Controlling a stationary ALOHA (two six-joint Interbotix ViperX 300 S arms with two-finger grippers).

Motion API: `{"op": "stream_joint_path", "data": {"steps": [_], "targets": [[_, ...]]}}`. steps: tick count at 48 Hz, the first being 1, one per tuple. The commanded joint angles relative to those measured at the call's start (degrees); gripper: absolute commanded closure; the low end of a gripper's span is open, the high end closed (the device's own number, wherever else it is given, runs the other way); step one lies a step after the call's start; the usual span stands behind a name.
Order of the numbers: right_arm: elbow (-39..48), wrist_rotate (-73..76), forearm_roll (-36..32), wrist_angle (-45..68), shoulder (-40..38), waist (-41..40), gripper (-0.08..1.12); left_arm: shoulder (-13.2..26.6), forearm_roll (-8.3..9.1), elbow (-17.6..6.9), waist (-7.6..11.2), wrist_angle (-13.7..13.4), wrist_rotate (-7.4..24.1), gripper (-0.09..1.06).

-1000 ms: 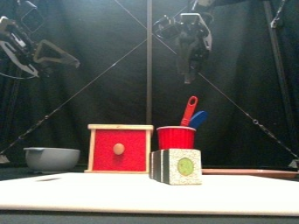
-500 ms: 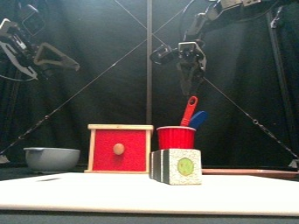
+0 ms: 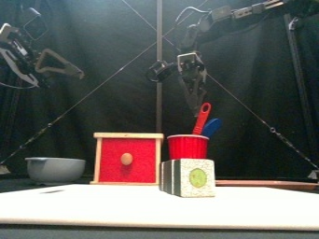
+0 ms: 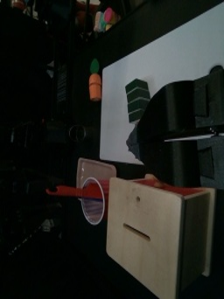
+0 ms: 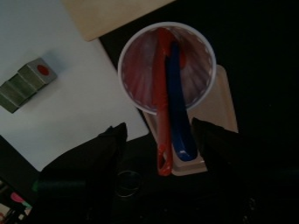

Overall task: Place sushi on board then cut the sushi with the knife then place the pieces on the plate
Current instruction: Pick knife at handle with right hand

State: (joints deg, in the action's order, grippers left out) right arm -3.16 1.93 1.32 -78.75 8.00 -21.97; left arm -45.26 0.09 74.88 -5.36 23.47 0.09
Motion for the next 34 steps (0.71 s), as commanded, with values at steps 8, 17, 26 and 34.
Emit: {"op": "stream_joint_path", "data": {"steps": [8, 17, 26, 34], "targets": [[-2.46, -0.18, 0.35, -3.69, 0.35, -0.88, 0.12, 0.09, 0.0, -0.18, -0.44, 0.26, -0.18, 0.99], [-2.72, -0.18, 0.88, -4.83, 1.05, -0.88, 0.13, 0.09, 0.0, -0.09, -0.7, 0.26, -0.18, 0.99], [-2.81, -0.26, 1.93, -4.92, 2.2, -0.53, 0.13, 0.09, 0.0, -0.09, -0.7, 0.26, -0.18, 0.99], [-2.81, -0.26, 2.2, -5.01, 2.72, -0.53, 0.13, 0.09, 0.0, -0.09, -0.7, 0.26, -0.18, 0.99]]}}
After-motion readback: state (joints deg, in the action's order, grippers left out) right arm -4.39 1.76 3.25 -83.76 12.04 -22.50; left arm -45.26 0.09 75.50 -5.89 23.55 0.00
